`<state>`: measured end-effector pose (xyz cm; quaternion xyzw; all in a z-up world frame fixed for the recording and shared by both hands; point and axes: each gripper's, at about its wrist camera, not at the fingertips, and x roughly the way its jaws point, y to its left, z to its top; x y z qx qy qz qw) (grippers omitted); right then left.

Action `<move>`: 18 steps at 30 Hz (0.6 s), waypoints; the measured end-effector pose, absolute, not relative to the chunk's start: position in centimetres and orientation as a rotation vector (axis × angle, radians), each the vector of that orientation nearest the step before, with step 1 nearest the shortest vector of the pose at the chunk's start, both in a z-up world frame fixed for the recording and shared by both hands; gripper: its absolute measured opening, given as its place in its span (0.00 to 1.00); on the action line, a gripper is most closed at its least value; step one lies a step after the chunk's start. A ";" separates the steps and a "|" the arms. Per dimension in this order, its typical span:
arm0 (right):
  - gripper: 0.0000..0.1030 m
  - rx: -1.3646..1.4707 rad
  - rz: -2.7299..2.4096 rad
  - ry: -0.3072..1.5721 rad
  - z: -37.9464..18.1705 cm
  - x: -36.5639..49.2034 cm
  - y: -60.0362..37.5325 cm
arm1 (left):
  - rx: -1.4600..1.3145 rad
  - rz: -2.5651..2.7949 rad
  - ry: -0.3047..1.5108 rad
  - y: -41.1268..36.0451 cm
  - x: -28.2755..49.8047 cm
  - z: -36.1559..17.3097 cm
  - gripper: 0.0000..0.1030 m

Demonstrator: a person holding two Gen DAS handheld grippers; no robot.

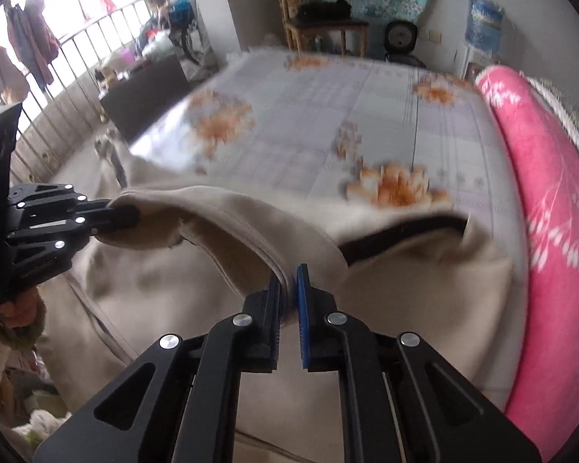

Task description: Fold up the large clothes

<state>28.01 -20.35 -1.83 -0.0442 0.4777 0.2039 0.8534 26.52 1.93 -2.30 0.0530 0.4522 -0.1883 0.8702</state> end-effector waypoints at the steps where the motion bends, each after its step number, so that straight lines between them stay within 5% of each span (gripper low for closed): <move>1: 0.09 -0.117 0.422 1.026 -2.8 27.9 -20.2 | 0.119 -0.389 0.960 1.9 26.4 -3.5 0.05; 8: 0.30 -0.125 0.522 0.892 3.1 23.4 -20.1 | 0.091 -0.403 0.958 2.5 25.8 -4.8 0.05; 11: 0.31 -0.071 0.565 0.823 5.9 24.4 -19.1 | 0.073 -0.416 0.966 2.7 26.0 -4.9 0.06; 18: 0.31 -0.057 0.553 1.036 -3.3 31.4 -14.4 | -0.036 -0.463 0.953 5.2 24.6 -3.4 0.13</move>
